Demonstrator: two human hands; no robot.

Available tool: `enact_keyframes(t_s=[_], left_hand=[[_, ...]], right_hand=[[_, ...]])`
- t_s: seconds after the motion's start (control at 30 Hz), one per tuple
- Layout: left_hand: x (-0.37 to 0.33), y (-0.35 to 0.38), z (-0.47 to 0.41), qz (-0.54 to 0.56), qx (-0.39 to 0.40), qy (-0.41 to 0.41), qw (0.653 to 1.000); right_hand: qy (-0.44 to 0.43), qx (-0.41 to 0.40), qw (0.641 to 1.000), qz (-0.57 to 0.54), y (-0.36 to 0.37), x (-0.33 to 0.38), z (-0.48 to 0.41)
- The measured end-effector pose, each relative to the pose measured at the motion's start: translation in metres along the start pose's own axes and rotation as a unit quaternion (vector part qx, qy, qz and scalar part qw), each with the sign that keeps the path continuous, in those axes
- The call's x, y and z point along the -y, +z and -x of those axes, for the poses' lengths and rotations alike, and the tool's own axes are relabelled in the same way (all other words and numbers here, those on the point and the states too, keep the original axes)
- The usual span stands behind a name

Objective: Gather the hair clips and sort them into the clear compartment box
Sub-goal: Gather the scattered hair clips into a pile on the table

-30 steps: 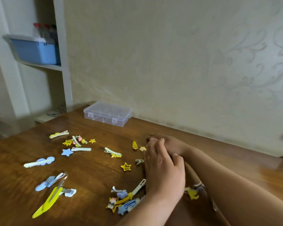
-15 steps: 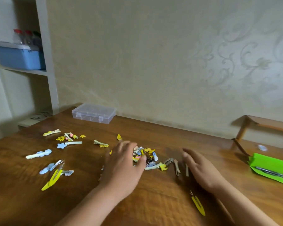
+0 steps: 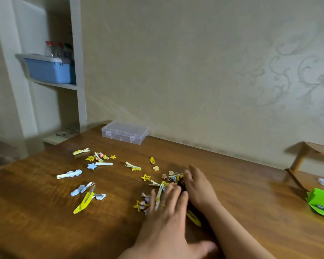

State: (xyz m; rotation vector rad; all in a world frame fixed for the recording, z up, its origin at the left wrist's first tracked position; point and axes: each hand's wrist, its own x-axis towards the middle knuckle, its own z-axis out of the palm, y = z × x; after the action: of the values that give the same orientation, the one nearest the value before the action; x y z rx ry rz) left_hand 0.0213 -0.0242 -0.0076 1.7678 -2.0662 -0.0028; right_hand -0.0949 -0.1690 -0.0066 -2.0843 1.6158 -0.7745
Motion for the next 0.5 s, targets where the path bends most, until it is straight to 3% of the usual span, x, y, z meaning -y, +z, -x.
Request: enact_keyframes(t_s=[0.07, 0.17, 0.27, 0.37, 0.5], left_hand=[[-0.006, 0.007, -0.007, -0.023, 0.012, 0.012, 1.0], [-0.011, 0.001, -0.02, -0.023, 0.097, -0.039, 0.994], [0.007, -0.005, -0.031, -0.026, 0.056, -0.071, 0.996], [0.036, -0.008, -0.033, -0.039, 0.057, -0.099, 0.993], [0.056, -0.011, -0.038, -0.014, 0.092, -0.148, 0.985]], right_hand=[[0.004, 0.002, 0.998, -0.059, -0.007, 0.007, -0.009], [-0.011, 0.037, 0.992, -0.116, -0.004, 0.019, -0.019], [-0.029, 0.059, 0.981, -0.181, 0.007, 0.032, -0.032], [-0.062, 0.067, 0.987, -0.131, 0.015, 0.046, -0.055], [-0.092, 0.187, 0.978, -0.007, 0.035, 0.068, -0.084]])
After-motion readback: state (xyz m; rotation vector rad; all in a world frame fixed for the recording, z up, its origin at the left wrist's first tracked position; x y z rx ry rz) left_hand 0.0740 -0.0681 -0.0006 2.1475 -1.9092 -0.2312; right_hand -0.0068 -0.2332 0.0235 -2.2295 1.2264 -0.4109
